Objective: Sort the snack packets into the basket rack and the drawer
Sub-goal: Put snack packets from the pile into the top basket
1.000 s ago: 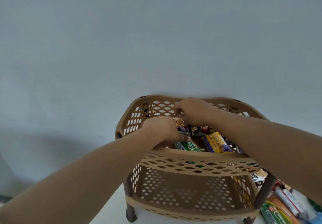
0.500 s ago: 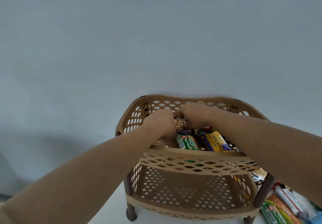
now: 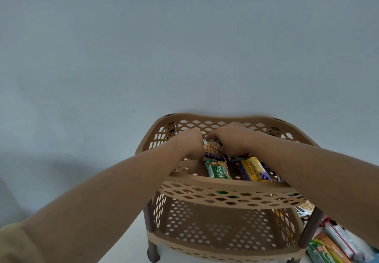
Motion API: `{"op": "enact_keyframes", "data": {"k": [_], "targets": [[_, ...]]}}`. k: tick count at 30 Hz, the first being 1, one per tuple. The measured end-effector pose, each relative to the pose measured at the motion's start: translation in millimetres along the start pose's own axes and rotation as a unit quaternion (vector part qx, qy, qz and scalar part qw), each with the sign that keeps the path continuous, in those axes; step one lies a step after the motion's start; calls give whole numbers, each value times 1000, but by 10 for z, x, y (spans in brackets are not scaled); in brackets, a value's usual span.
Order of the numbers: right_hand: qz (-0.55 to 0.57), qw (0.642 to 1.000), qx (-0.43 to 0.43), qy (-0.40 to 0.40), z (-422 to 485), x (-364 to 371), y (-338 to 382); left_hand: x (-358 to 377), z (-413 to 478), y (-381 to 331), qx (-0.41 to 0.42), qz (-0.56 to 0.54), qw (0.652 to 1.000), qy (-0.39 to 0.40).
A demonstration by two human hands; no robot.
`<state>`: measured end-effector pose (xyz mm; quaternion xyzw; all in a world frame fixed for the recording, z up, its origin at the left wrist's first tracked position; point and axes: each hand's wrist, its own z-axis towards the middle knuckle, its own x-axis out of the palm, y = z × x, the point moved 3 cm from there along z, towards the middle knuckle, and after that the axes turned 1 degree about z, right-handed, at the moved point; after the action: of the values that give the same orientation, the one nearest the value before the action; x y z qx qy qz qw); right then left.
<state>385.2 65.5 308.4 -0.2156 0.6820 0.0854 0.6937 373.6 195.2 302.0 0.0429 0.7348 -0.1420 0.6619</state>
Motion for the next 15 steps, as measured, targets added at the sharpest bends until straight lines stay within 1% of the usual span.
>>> {"op": "enact_keyframes", "data": {"k": [6, 8, 11, 15], "targets": [[59, 997, 13, -40, -112, -33, -74, -44, -81, -4, -18, 4, 1000, -4], [69, 996, 13, -59, -197, -71, -63, -87, -171, -7, -17, 3, 1000, -19], [77, 990, 2, -120, -407, -183, -23, -162, -364, 5, -1, -18, 996, -89], [126, 964, -3, -233, -841, -325, 32, -236, -756, 3, 35, -41, 977, -207]]}}
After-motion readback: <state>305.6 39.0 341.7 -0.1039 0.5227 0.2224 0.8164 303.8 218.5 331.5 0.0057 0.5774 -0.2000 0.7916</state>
